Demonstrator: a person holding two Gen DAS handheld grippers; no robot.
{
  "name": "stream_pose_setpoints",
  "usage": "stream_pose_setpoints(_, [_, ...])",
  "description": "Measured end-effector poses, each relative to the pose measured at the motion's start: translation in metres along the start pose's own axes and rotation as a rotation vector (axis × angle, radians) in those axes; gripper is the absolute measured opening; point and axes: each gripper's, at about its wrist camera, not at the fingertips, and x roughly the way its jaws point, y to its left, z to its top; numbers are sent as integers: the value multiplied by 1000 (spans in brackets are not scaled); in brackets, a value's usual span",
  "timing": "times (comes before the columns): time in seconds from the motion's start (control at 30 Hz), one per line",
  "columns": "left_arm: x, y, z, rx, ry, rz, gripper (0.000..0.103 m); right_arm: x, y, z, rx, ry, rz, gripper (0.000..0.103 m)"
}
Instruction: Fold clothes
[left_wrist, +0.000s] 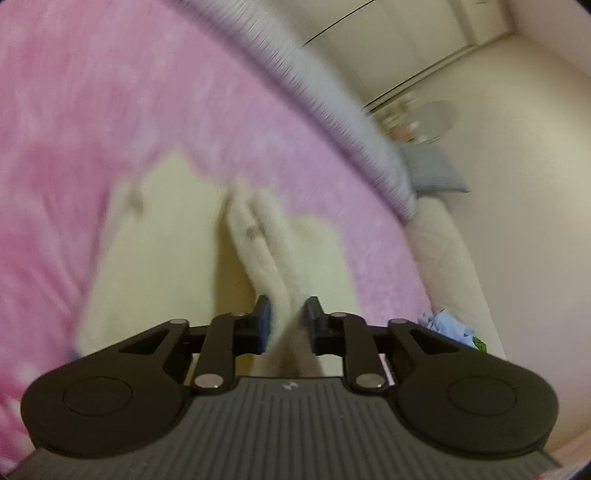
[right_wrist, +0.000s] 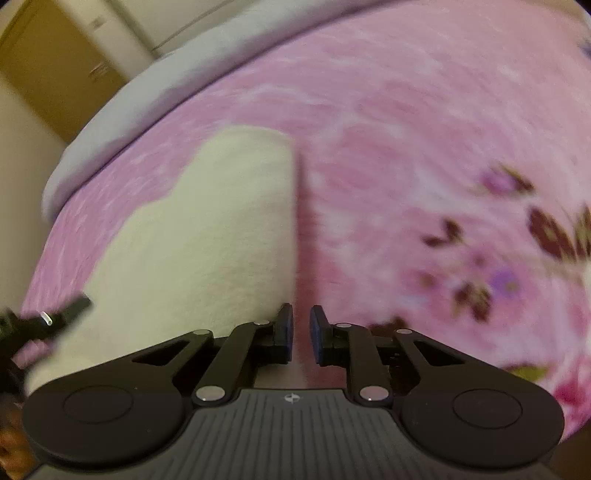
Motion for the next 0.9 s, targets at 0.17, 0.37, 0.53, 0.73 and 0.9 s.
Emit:
stream_pose_setpoints(0.17, [-40, 29, -4, 0, -40, 80, 12, -6, 61, -11, -279, -44, -48, 20])
stream_pose_setpoints(0.37, [-49, 64, -22, -109, -60, 90, 12, 2, 103, -31, -524, -74, -146, 18])
stream_pose_setpoints(0.53, [-50, 45, -17, 1, -88, 96, 10, 3, 101, -33, -524, -76, -125, 18])
stream_pose_setpoints(0.73, [-44, 69, -31, -83, -67, 138, 15, 9, 107, -54, -614, -119, -165, 14])
stream_pose_setpoints(0.9, [-55, 81, -33, -280, -56, 39, 32, -1, 59, -44, -292, -78, -8, 14])
